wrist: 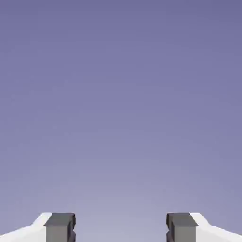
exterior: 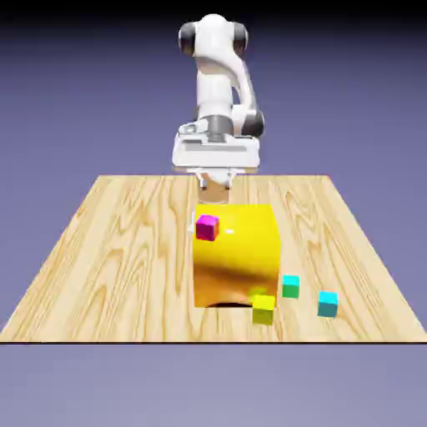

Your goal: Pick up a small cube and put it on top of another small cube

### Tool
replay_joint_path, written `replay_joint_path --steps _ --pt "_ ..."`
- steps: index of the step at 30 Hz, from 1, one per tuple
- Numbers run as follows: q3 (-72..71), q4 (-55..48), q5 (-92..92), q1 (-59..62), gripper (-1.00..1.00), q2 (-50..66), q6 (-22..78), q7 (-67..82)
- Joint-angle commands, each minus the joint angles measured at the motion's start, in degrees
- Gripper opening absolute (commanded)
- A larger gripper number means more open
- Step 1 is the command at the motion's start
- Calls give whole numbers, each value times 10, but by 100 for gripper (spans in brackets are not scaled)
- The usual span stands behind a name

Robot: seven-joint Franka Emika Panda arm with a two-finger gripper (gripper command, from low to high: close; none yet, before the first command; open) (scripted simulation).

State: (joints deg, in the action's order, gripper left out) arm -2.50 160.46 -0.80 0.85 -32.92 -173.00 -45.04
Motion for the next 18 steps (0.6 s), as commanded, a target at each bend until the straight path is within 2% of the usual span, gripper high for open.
replay_joint_path --steps 1,18 --pt "-21 -4 -7 13 0 -2 8 -21" --pt "-374 -81 -120 229 0 -40 150 -386"
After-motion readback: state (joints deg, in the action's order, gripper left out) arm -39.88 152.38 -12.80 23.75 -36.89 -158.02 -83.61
